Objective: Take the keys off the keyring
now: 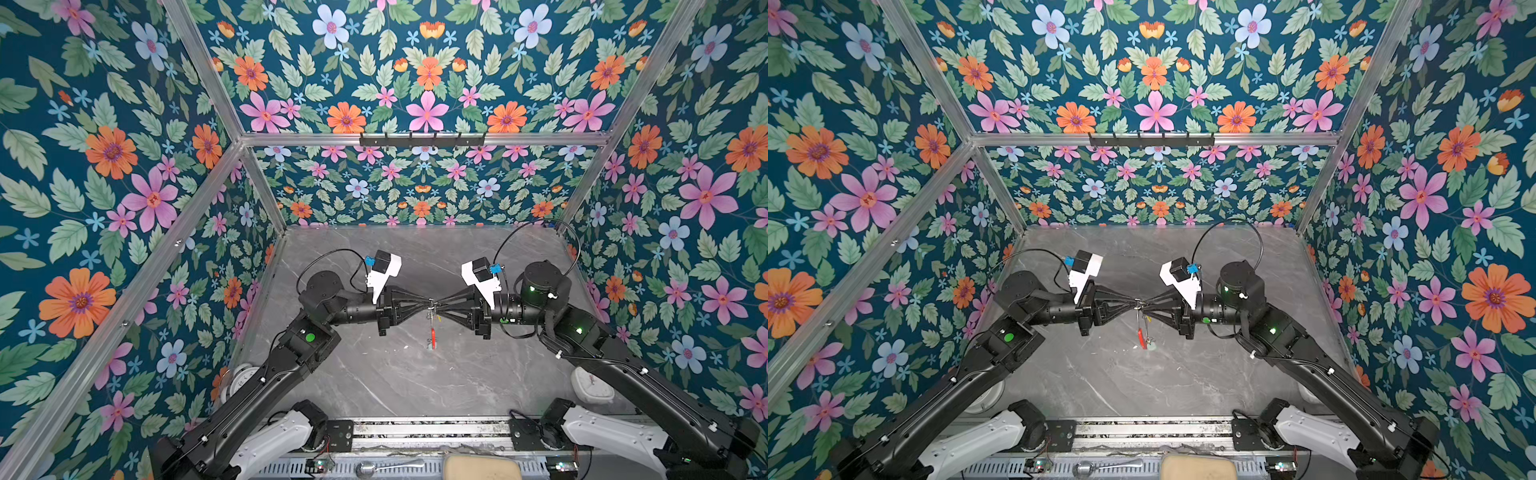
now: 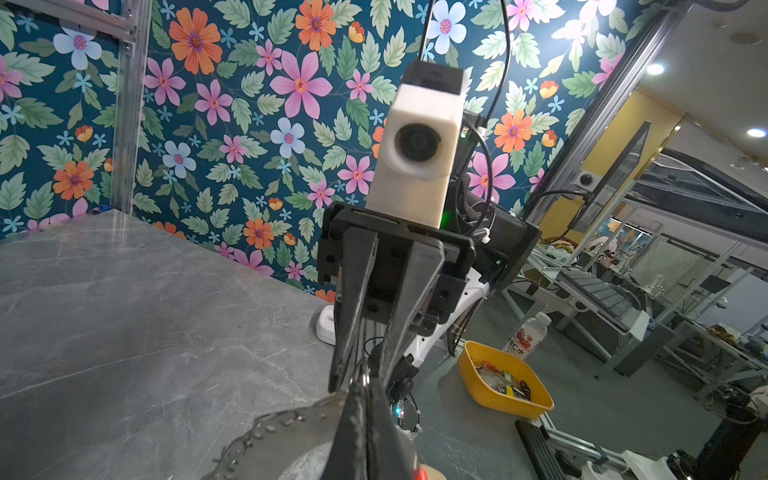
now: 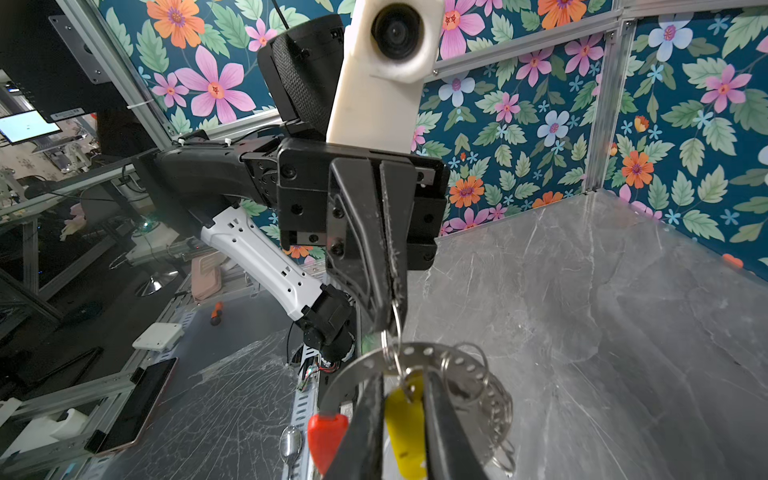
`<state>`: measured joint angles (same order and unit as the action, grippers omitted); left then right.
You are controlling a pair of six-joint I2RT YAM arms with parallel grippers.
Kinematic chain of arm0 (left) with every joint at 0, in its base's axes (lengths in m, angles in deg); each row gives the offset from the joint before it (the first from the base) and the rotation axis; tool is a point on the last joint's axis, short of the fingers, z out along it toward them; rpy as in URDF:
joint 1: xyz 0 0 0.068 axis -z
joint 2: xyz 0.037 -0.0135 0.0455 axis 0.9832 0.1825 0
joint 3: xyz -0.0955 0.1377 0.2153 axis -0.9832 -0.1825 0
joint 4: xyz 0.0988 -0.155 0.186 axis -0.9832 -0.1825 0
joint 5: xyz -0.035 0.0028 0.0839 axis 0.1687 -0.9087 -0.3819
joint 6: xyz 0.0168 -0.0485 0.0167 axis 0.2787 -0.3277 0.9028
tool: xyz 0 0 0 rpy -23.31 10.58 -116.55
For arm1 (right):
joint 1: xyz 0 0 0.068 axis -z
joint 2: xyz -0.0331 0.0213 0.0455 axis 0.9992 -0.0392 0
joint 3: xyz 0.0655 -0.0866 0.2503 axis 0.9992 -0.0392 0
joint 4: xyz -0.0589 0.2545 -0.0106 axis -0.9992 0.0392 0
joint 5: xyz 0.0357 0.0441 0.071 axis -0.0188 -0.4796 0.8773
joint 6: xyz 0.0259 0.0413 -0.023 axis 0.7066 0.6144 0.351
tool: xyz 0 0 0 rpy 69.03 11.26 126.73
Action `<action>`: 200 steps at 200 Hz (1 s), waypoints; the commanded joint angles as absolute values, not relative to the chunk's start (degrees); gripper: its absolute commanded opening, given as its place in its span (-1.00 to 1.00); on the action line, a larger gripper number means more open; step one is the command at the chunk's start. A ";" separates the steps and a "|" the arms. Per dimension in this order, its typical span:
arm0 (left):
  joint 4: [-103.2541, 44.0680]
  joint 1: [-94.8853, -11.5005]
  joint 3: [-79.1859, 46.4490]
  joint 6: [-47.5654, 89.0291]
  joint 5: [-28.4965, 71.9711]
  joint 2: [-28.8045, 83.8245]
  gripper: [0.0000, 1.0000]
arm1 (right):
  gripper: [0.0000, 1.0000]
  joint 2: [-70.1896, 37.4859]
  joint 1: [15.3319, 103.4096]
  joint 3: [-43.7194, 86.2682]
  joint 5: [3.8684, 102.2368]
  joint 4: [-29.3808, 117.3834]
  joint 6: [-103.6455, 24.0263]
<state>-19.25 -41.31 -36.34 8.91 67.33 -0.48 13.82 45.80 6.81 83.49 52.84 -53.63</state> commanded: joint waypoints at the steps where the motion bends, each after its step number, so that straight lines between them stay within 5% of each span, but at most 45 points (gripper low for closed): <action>1: -17.55 -41.37 -35.73 8.78 67.74 -0.50 -1.00 | -0.70 13.88 45.80 7.21 83.81 52.98 -54.28; 40: -17.55 -41.35 -35.72 8.53 68.32 -0.23 -1.00 | -1.00 13.79 45.75 7.68 84.04 52.94 -54.26; 200: 0.70 -41.38 -39.97 -2.92 74.59 -0.87 -1.00 | -1.00 11.77 45.82 9.76 80.53 58.04 -55.14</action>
